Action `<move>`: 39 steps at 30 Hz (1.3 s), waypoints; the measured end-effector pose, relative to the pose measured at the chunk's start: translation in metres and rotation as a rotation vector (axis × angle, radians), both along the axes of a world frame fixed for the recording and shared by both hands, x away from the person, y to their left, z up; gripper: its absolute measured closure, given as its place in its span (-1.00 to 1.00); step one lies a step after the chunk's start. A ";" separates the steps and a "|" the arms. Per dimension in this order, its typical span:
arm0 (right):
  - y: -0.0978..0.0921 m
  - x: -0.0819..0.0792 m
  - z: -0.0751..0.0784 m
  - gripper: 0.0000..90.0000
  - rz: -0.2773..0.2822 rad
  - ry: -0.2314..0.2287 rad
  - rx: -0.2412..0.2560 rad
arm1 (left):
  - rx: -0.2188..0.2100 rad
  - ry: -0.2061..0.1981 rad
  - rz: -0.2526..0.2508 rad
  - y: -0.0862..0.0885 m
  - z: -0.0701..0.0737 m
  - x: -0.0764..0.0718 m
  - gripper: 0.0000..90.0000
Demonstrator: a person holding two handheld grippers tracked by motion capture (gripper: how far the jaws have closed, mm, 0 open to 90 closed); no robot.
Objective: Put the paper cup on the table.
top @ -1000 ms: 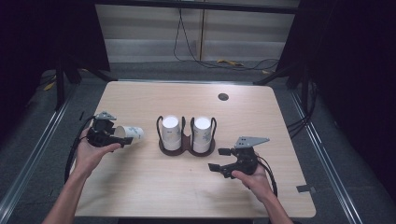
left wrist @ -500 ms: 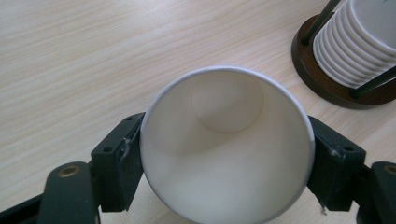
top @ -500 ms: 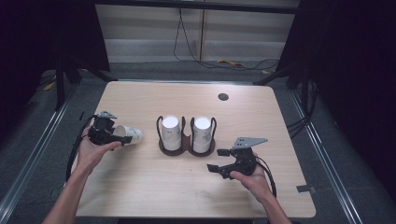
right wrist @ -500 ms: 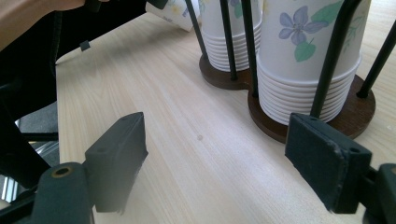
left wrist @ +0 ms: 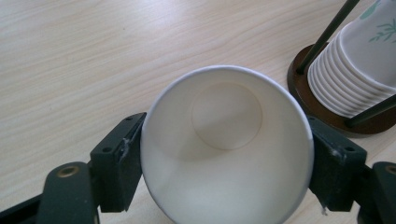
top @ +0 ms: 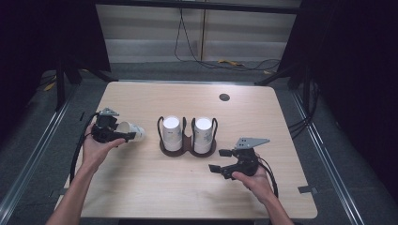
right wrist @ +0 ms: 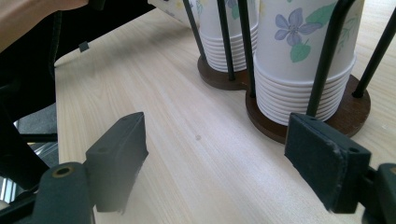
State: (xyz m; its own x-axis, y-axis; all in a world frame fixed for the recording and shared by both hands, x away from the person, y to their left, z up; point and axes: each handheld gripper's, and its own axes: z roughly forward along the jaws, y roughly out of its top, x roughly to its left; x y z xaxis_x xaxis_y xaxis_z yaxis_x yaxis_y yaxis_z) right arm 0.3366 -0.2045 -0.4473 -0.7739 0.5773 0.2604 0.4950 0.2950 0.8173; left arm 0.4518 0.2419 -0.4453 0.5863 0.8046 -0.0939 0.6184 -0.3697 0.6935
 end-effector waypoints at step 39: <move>0.001 0.001 -0.003 -0.53 0.003 0.006 -0.028 | 0.043 -0.011 -0.075 -0.018 -0.033 0.008 -0.62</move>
